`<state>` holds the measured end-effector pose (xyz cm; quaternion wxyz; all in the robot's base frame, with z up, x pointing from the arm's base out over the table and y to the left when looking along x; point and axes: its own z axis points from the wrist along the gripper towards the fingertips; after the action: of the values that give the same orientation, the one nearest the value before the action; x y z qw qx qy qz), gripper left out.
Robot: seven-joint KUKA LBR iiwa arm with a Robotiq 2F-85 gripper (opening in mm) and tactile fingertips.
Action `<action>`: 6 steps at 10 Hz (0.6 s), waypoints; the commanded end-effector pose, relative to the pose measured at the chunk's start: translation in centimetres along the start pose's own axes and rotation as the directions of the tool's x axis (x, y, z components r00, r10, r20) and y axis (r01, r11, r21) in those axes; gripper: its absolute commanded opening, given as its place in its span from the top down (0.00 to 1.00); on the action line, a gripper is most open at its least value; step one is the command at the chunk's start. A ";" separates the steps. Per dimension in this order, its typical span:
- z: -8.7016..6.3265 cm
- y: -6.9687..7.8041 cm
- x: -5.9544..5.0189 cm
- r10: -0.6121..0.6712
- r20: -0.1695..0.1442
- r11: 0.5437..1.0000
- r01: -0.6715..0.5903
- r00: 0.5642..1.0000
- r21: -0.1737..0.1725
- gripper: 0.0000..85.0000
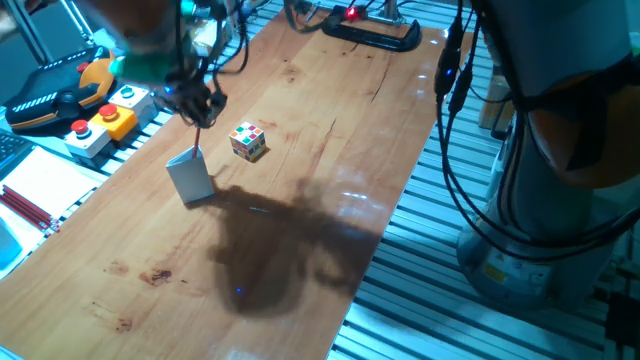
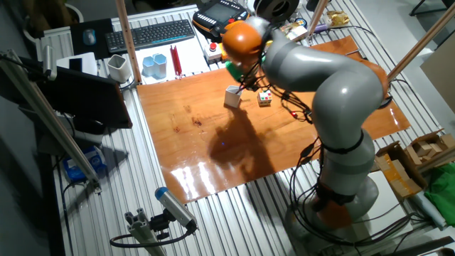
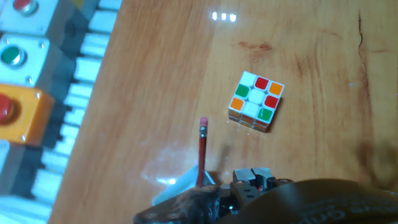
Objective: Put the pen into the pen holder
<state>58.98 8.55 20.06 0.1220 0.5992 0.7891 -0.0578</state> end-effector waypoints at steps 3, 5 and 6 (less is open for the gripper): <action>-1.6 -0.8 -1.0 -0.141 -0.094 0.990 0.142 0.986 0.000 0.99; -2.3 -1.3 -1.6 -0.255 -0.140 0.967 0.256 0.957 -0.006 0.99; -2.6 -1.6 -2.0 -0.313 -0.168 0.949 0.313 0.935 -0.025 0.99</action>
<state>57.55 6.77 23.06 0.0403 0.5207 0.8523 -0.0274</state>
